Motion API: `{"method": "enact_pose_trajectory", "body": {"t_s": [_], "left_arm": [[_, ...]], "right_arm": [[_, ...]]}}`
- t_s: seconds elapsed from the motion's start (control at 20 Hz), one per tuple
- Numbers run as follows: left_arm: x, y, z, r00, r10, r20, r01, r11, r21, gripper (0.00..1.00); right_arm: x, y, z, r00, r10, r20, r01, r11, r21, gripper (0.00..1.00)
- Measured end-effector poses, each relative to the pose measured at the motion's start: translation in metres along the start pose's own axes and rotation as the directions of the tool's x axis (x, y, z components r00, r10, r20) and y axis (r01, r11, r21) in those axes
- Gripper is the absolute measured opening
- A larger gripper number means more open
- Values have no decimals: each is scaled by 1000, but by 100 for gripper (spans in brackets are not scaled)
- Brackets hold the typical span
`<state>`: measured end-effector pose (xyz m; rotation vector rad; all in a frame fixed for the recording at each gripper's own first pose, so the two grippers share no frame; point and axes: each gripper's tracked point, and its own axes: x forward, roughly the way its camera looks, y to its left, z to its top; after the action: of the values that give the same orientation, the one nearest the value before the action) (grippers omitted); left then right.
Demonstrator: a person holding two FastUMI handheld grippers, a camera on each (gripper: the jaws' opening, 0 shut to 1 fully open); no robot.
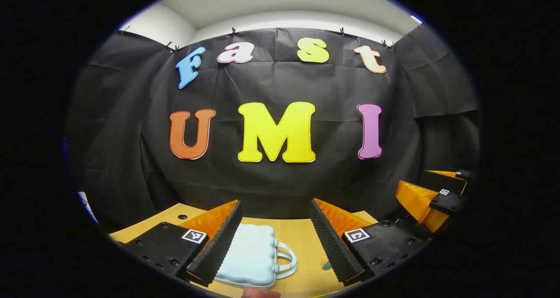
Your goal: First open the suitcase, pack the skin care products into it, and then close the suitcase.
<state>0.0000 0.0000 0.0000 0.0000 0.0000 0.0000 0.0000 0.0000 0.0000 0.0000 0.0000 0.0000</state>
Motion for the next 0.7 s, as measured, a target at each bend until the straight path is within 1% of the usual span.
{"method": "enact_pose_trajectory", "body": {"t_s": [0.2,0.4,0.6,0.7], "left_arm": [[2,-2,-5,1000,-9,-11,9,1000,-6,98],[5,-8,-14,999,-26,-32,26,1000,2,99],[7,-13,-11,1000,-28,-9,29,999,32,99],[9,-16,-19,999,-39,-34,40,999,33,98]], "right_arm": [[1,2,-2,1000,4,-6,-4,1000,-6,80],[1,-5,-6,1000,-2,-16,2,1000,-18,80],[3,-8,-10,1000,-2,-29,2,1000,-12,80],[4,-11,-12,999,-4,-34,3,1000,-5,80]]}}
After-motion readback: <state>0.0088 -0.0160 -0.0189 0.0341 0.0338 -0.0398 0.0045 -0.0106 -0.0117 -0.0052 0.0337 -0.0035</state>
